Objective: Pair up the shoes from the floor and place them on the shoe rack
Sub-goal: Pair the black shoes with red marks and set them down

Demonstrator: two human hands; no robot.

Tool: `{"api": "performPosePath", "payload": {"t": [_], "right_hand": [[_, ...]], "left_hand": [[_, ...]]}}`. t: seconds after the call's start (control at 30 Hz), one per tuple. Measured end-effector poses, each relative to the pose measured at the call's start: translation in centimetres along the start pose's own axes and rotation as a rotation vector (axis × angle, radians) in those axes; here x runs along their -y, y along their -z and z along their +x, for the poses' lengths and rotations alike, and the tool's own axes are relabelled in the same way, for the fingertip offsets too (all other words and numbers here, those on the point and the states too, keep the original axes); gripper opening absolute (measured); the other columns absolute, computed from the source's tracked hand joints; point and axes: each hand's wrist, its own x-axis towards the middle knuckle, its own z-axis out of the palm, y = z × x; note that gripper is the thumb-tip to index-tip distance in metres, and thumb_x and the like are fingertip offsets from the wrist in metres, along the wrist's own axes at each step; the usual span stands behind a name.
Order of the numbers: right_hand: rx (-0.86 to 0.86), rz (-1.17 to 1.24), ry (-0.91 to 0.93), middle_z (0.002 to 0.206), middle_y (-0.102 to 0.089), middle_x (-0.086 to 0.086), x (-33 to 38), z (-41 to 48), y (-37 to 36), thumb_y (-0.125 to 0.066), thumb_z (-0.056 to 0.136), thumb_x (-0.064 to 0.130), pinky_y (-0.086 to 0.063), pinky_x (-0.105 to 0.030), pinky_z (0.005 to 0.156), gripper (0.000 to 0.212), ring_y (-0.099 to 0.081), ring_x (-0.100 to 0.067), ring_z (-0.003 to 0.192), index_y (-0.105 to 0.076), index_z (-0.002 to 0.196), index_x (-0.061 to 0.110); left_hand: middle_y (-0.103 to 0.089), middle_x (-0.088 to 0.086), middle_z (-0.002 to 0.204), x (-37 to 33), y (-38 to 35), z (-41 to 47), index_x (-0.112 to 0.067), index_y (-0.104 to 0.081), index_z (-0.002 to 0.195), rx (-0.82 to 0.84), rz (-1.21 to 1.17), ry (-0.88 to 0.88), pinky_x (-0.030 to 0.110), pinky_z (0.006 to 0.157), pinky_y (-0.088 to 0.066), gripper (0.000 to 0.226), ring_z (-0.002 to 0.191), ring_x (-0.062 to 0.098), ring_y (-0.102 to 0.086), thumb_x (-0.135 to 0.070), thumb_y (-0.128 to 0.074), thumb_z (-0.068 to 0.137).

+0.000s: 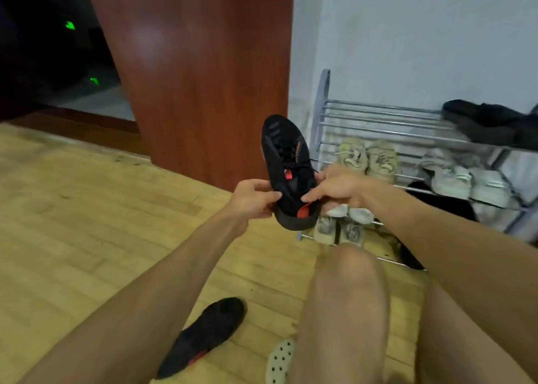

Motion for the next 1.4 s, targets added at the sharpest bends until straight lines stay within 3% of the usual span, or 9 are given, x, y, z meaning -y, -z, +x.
{"api": "performPosePath", "payload": {"t": [0.07, 0.27, 0.37, 0.47, 0.63, 0.73, 0.83, 1.2, 1.4], "right_hand": [[0.012, -0.016, -0.042, 0.067, -0.069, -0.002, 0.3, 2.0, -3.6, -0.074, 0.078, -0.001, -0.046, -0.019, 0.038, 0.014, -0.063, -0.013, 0.053, -0.069, 0.09, 0.002], [0.026, -0.053, -0.166, 0.093, -0.066, -0.011, -2.8, 7.7, -12.6, -0.079, 0.074, 0.004, -0.041, -0.019, 0.036, 0.023, -0.06, -0.021, 0.065, -0.07, 0.095, 0.002], [0.051, 0.0, -0.256, 0.113, -0.066, -0.012, -5.5, 10.0, -16.3, -0.078, 0.075, 0.002, -0.051, -0.03, 0.058, 0.042, -0.065, -0.029, 0.096, -0.065, 0.115, 0.002], [0.063, 0.09, -0.317, 0.121, -0.066, -0.012, -8.1, 11.5, -19.5, -0.075, 0.077, -0.002, -0.055, -0.037, 0.078, 0.045, -0.062, -0.03, 0.112, -0.063, 0.12, 0.002], [0.104, 0.049, -0.348, 0.109, -0.071, -0.01, -12.0, 13.7, -22.6, -0.077, 0.073, 0.003, -0.059, -0.039, 0.081, 0.039, -0.067, -0.027, 0.101, -0.069, 0.11, 0.006], [0.146, -0.016, -0.355, 0.101, -0.073, -0.007, -14.0, 14.6, -22.2, -0.079, 0.072, 0.008, -0.058, -0.031, 0.067, 0.03, -0.067, -0.022, 0.089, -0.072, 0.1, 0.011], [0.149, -0.125, -0.381, 0.093, -0.074, -0.005, -16.1, 15.3, -20.5, -0.08, 0.069, 0.012, -0.06, -0.036, 0.075, 0.025, -0.068, -0.022, 0.086, -0.073, 0.093, 0.012], [0.062, -0.085, -0.452, 0.103, -0.072, -0.014, -18.1, 14.9, -19.3, -0.082, 0.068, 0.015, -0.058, -0.042, 0.085, 0.044, -0.069, -0.03, 0.093, -0.068, 0.109, 0.005], [0.041, -0.059, -0.443, 0.103, -0.071, -0.013, -16.9, 13.7, -20.0, -0.082, 0.067, 0.012, -0.06, -0.041, 0.079, 0.042, -0.068, -0.03, 0.091, -0.069, 0.107, 0.006]], "left_hand": [[-0.07, 0.006, 0.1, 3.0, 3.1, 0.4, -0.012, -0.061, 0.111, 0.013, 0.003, 0.075, 0.035, 0.082, -0.054, 0.024, 0.083, 0.021, -0.067, -0.02, -0.063, 0.089], [-0.065, 0.004, 0.111, 13.4, 9.0, 2.0, -0.013, -0.062, 0.118, -0.018, 0.036, 0.253, 0.029, 0.079, -0.05, 0.029, 0.091, 0.019, -0.065, -0.024, -0.047, 0.096], [-0.061, 0.008, 0.104, 19.7, 10.5, 2.7, -0.007, -0.063, 0.115, -0.059, 0.152, 0.395, 0.023, 0.066, -0.046, 0.029, 0.077, 0.016, -0.059, -0.008, -0.044, 0.093], [-0.064, 0.014, 0.111, 26.0, 11.0, 3.1, -0.003, -0.062, 0.118, -0.055, 0.346, 0.537, 0.024, 0.066, -0.049, 0.031, 0.087, 0.02, -0.06, -0.007, -0.046, 0.093], [-0.046, 0.012, 0.141, 32.5, 12.1, 4.8, -0.012, -0.043, 0.138, 0.302, 0.958, 0.619, 0.031, 0.103, -0.038, 0.05, 0.128, 0.027, -0.045, -0.03, -0.051, 0.092], [-0.043, 0.013, 0.144, 34.5, 12.0, 6.6, -0.011, -0.038, 0.141, 0.33, 1.003, 0.593, 0.032, 0.103, -0.036, 0.055, 0.13, 0.028, -0.043, -0.03, -0.053, 0.092], [-0.04, 0.015, 0.146, 36.6, 10.3, 7.4, -0.01, -0.033, 0.143, 0.321, 0.896, 0.64, 0.034, 0.103, -0.036, 0.062, 0.131, 0.031, -0.041, -0.029, -0.057, 0.089], [-0.061, 0.006, 0.108, 38.2, 9.4, 6.6, -0.017, -0.062, 0.116, 0.133, 0.898, 0.507, 0.029, 0.074, -0.04, 0.057, 0.094, 0.02, -0.05, -0.03, -0.081, 0.064], [-0.063, -0.002, 0.077, 36.1, 10.6, 3.5, -0.012, -0.07, 0.1, -0.169, 0.841, 0.526, 0.023, 0.055, -0.044, 0.033, 0.07, 0.014, -0.058, -0.032, -0.075, 0.075]]}}
